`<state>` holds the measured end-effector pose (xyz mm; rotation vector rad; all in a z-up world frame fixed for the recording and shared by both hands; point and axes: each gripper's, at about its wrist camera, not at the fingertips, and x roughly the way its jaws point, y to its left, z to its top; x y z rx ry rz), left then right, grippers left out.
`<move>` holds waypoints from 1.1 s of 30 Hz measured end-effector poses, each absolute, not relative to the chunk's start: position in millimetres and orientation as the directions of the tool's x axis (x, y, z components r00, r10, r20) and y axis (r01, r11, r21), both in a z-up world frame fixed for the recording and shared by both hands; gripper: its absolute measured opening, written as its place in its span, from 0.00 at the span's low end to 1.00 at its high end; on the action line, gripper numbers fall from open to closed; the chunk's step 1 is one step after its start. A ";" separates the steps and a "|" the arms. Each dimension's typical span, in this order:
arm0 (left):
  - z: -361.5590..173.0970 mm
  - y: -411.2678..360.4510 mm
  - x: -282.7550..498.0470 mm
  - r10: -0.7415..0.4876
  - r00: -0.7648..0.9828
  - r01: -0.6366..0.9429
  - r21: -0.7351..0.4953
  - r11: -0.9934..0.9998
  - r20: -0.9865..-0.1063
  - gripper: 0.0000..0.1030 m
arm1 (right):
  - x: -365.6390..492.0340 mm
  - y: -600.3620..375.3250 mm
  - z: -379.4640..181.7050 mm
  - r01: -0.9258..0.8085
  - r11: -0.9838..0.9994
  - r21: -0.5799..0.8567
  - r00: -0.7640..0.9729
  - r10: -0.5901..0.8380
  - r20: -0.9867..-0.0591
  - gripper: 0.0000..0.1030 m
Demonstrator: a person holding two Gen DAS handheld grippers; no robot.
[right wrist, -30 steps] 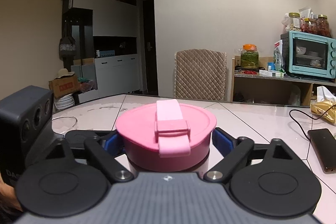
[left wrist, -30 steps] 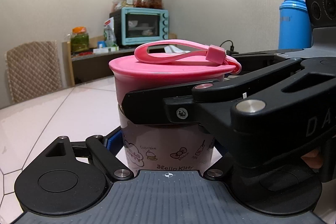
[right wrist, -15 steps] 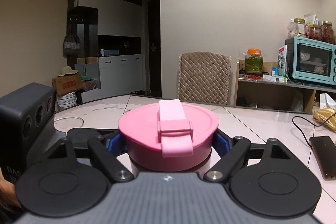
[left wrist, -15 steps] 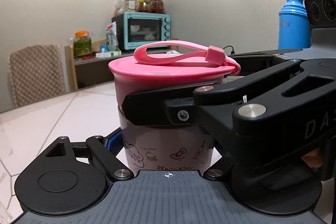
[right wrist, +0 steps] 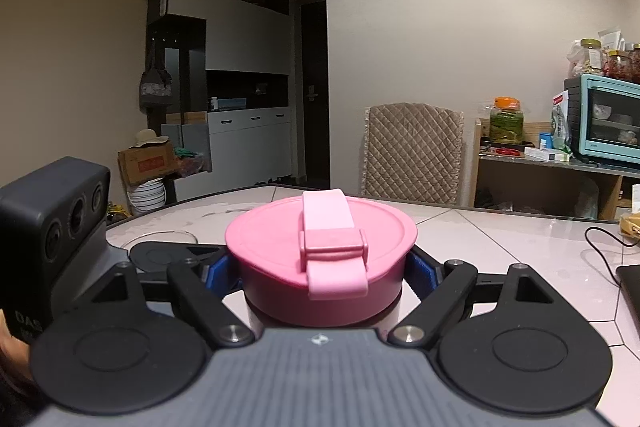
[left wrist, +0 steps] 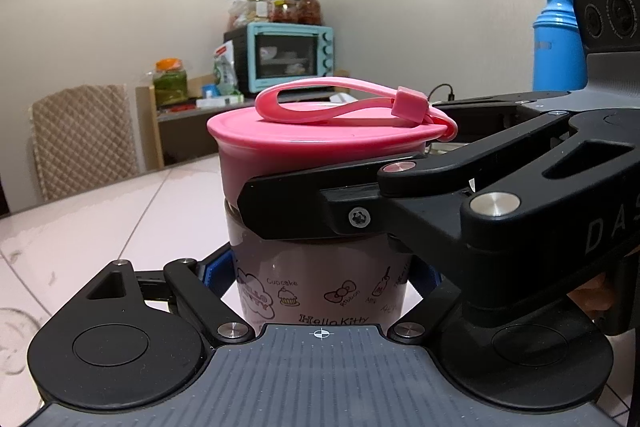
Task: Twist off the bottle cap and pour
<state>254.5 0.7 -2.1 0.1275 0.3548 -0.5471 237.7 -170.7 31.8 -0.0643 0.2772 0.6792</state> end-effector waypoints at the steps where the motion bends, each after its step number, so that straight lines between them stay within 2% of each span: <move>1: -2.4 2.2 254.4 -0.485 0.795 0.529 0.024 0.848 -0.363 0.87 | 238.0 -169.4 31.3 -0.631 0.775 0.032 0.741 0.613 -0.274 0.83; 20: -9.8 8.6 259.1 -0.496 0.787 0.536 0.009 0.844 -0.367 0.87 | 249.2 -173.3 23.7 -0.707 0.707 0.010 0.676 0.679 -0.286 0.83; 27: -11.2 8.6 256.9 -0.499 0.788 0.539 0.011 0.842 -0.361 0.87 | 258.5 -181.9 24.2 -0.791 0.612 -0.008 0.587 0.755 -0.294 0.83; 33: -11.5 6.4 256.0 -0.502 0.789 0.541 0.015 0.841 -0.354 0.87 | 279.1 -196.3 28.9 -0.887 0.461 -0.002 0.438 0.842 -0.314 0.83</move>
